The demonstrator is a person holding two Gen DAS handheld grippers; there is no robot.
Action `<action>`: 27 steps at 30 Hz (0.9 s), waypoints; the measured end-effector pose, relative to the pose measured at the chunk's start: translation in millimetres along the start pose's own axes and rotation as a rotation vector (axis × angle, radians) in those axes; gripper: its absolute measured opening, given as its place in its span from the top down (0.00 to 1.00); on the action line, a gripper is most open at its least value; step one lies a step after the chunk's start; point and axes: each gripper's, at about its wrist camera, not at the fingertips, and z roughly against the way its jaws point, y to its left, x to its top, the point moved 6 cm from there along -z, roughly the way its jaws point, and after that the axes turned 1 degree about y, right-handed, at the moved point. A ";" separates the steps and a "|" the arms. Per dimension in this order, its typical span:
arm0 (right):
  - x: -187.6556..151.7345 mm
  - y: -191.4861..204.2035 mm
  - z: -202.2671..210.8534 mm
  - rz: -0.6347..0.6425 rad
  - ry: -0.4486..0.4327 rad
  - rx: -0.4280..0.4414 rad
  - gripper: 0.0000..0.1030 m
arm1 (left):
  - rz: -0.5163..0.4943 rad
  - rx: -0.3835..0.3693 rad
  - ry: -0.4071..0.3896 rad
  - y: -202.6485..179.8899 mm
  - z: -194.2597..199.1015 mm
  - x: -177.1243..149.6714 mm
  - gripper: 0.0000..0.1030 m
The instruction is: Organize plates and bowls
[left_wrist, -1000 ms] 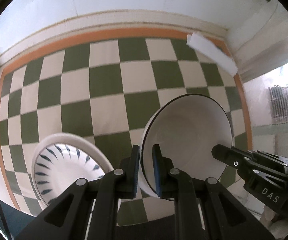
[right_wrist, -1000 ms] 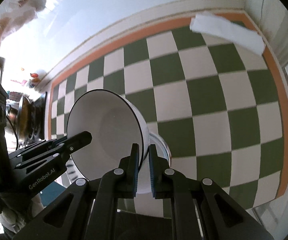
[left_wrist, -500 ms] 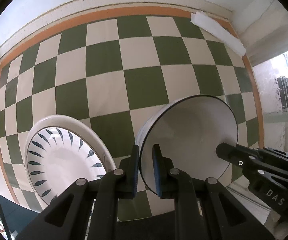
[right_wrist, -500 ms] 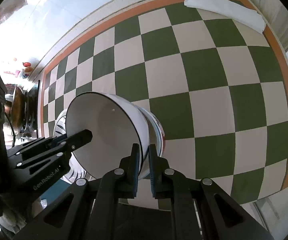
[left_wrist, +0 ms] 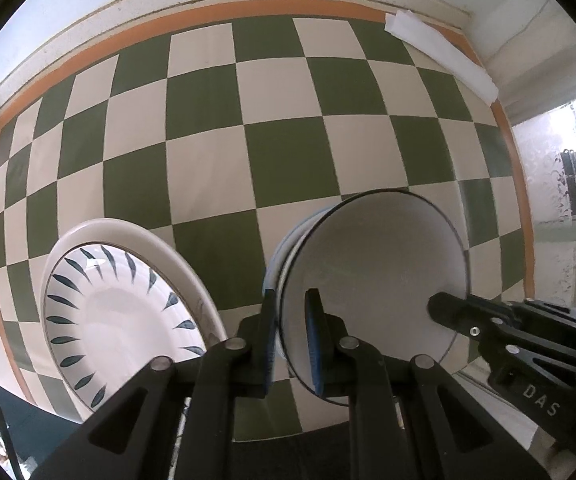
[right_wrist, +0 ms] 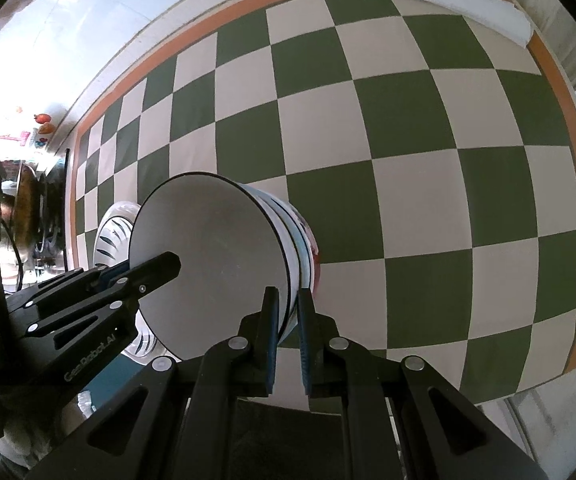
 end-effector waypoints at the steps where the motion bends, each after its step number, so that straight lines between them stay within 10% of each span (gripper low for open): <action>1: 0.3 -0.6 -0.6 -0.005 0.002 0.004 0.90 | -0.001 0.003 0.001 -0.5 -0.7 0.0 0.88; 27: 0.6 3.5 3.8 -0.001 0.008 -0.012 0.86 | -0.023 0.037 0.004 -0.3 11.5 -5.7 0.85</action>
